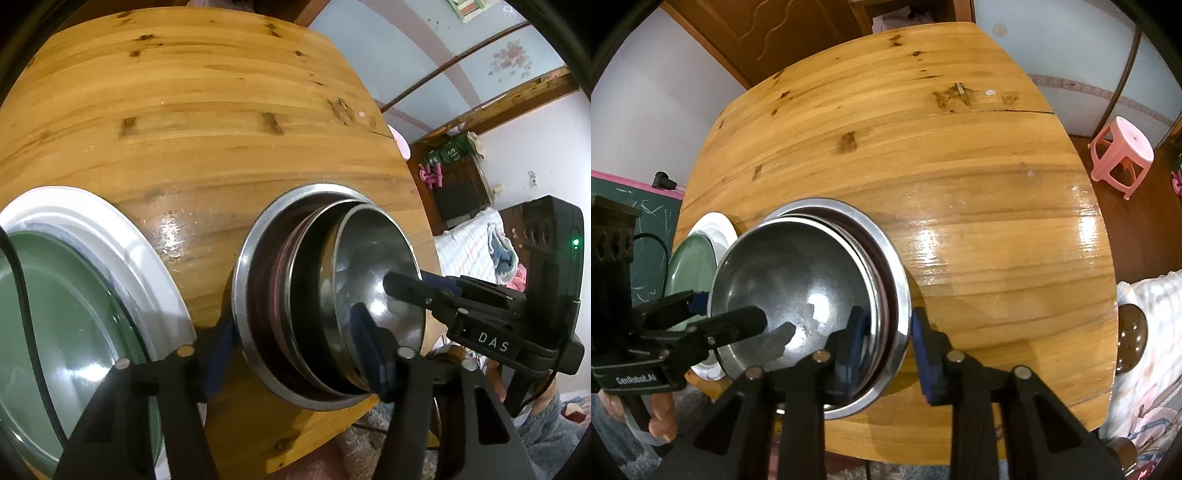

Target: Organize plates and bowls

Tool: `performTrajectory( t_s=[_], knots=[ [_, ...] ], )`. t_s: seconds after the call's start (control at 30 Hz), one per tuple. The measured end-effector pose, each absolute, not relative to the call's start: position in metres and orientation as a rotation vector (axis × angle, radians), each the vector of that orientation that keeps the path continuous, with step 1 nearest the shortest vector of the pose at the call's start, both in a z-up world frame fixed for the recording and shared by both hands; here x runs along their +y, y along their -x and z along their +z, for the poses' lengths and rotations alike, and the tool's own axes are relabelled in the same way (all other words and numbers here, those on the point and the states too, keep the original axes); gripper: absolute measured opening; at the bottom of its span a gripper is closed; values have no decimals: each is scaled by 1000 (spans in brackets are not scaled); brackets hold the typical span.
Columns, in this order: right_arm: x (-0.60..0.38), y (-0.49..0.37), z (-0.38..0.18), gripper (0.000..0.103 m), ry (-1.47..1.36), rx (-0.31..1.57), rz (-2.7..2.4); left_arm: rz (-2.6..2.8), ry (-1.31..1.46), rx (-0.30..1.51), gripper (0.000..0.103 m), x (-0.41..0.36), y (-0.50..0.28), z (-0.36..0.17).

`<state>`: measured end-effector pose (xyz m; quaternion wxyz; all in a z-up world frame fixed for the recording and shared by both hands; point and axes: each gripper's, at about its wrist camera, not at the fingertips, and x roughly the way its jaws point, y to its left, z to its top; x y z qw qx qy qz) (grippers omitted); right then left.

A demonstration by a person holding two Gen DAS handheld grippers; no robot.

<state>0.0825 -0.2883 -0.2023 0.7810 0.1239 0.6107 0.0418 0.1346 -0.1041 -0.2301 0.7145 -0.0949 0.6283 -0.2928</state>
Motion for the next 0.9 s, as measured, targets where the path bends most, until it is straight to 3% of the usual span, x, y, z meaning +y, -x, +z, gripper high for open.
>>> performTrajectory(
  t_s=[0.2,0.9],
  knots=[
    [-287,-83,-202,27,-257,1323,90,-640,203,1399,49,-99,-134,-230],
    [-278,-82,-197,27,-238,1336,67,-594,191,1406,42,-96,-128,-223]
  ],
)
